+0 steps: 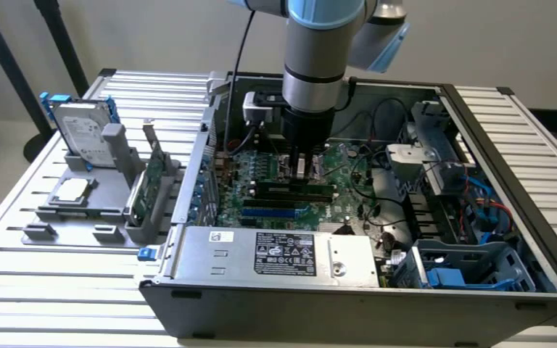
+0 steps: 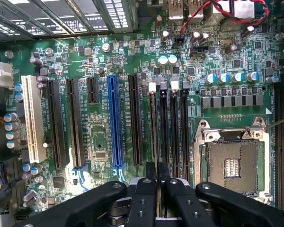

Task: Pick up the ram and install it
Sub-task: 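Insert the ram into the slot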

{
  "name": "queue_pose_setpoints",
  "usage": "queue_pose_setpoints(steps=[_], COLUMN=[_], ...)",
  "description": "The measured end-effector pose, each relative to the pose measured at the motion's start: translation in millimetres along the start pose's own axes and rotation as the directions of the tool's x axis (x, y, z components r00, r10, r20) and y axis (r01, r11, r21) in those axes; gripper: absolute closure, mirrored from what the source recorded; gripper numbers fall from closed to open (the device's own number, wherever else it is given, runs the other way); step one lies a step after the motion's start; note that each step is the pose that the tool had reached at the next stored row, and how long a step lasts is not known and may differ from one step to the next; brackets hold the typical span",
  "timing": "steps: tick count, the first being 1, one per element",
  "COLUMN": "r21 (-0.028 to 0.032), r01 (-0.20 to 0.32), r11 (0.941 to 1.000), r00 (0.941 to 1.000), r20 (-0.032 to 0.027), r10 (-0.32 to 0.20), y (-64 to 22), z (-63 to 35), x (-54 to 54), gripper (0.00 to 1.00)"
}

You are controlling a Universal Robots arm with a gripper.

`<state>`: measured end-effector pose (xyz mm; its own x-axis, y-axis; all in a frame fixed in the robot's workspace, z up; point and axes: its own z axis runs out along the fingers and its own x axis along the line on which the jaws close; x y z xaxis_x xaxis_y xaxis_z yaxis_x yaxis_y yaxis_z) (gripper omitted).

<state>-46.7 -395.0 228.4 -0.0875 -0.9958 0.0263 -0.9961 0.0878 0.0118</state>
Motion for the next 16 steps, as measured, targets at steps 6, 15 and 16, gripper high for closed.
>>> queue_pose_setpoints(steps=[6,15,16], r21=[0.0043,0.006,0.0064], r01=[0.003,0.009,0.01], r11=[1.0,0.9999,0.9999], r00=[1.0,1.0,0.9999], r20=[0.0002,0.0002,0.0003], r10=[-0.003,-0.009,-0.01], y=[0.6,2.3,2.3], z=[0.0,-0.1,-0.1], x=[-0.1,-0.4,-0.4], gripper=[0.87,0.87,0.87])
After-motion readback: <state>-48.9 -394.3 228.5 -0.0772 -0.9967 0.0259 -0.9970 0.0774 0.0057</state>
